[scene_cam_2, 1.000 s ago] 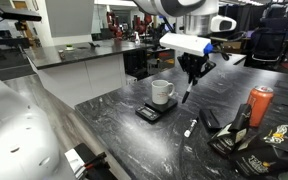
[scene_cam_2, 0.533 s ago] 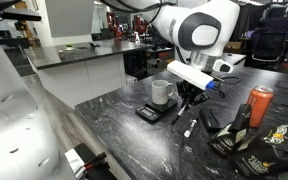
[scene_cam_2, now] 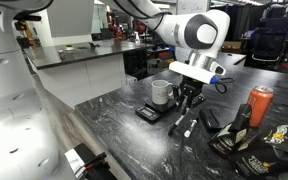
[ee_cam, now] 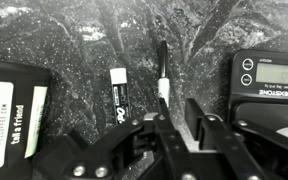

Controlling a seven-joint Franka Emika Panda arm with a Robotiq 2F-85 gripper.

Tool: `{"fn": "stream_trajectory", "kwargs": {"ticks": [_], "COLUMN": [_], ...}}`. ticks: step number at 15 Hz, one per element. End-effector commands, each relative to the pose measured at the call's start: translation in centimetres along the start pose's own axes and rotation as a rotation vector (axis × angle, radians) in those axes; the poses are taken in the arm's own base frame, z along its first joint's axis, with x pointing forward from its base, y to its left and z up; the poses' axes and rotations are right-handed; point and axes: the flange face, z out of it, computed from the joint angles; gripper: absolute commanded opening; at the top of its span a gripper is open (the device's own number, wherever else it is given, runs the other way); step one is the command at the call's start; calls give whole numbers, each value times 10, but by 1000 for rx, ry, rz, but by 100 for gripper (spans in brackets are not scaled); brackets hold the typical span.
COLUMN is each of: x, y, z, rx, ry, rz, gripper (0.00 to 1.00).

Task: Move the sharpie to the counter, then shift the black packet to the left

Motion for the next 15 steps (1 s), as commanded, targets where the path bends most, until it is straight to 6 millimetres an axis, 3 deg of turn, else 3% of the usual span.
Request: {"fn": "stream_trajectory", "kwargs": {"ticks": [1, 7, 11, 15], "x": [4, -5, -22, -58], "y": [9, -1, -19, -8], "z": [-10, -25, -55, -96], "rx": [-22, -49, -134, -124], "ry": [11, 85, 139, 251], "rz": [-22, -98, -141, -57], "gripper": [55, 98, 100, 100]}}
